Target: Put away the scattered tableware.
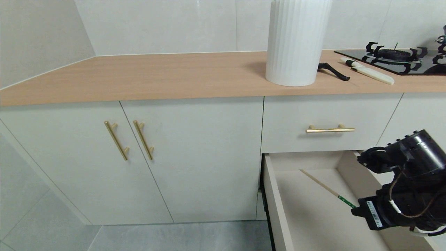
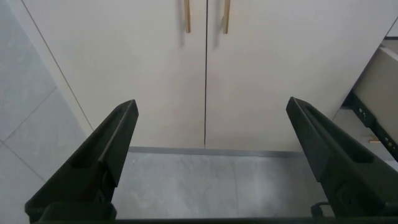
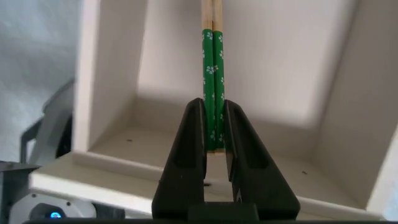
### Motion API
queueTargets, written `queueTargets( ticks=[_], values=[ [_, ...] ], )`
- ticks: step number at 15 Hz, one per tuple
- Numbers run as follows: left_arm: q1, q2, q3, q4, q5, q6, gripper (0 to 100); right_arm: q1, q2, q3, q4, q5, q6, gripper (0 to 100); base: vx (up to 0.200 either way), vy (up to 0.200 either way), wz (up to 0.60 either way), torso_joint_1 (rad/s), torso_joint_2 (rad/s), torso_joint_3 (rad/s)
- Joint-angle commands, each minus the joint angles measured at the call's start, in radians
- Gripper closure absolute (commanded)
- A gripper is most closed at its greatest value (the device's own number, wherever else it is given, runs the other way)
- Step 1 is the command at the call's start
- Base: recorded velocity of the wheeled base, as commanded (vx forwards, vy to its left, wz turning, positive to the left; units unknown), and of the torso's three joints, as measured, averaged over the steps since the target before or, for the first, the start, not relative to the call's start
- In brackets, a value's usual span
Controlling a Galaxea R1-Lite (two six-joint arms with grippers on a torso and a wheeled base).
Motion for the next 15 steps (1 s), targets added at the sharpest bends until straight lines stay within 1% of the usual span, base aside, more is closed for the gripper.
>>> queueTargets(
  ticks=[1,4,6,8,10,11,12,15],
  values=[
    [0.000,0.000,0.000,0.000,0.000,-0.001,0,0.014,0.172,0.006,-0.063,-0.001,0.006,100,0.000,0.000,0.00,0.000,0.00,0.000],
    [0.000,0.000,0.000,0.000,0.000,-0.001,0,0.011,0.371,0.024,-0.295,-0.016,0.009,100,0.000,0.000,0.00,0.000,0.00,0.000],
    [0.000,0.000,0.000,0.000,0.000,-0.001,0,0.011,0.488,-0.006,-0.395,-0.051,0.009,100,0.000,0.000,0.00,0.000,0.00,0.000],
    [0.000,0.000,0.000,0.000,0.000,-0.001,0,0.010,0.561,-0.009,-0.432,-0.057,0.010,100,0.000,0.000,0.00,0.000,0.00,0.000],
    [0.000,0.000,0.000,0.000,0.000,-0.001,0,0.010,0.638,0.003,-0.514,-0.068,0.013,100,0.000,0.000,0.00,0.000,0.00,0.000],
    [0.000,0.000,0.000,0.000,0.000,-0.001,0,0.011,0.684,0.010,-0.579,-0.090,0.038,100,0.000,0.000,0.00,0.000,0.00,0.000],
    [0.000,0.000,0.000,0.000,0.000,-0.001,0,0.013,0.710,0.018,-0.616,-0.097,0.049,100,0.000,0.000,0.00,0.000,0.00,0.000],
    [0.000,0.000,0.000,0.000,0.000,-0.001,0,0.017,0.761,0.026,-0.655,-0.100,0.047,100,0.000,0.000,0.00,0.000,0.00,0.000]
  ],
)
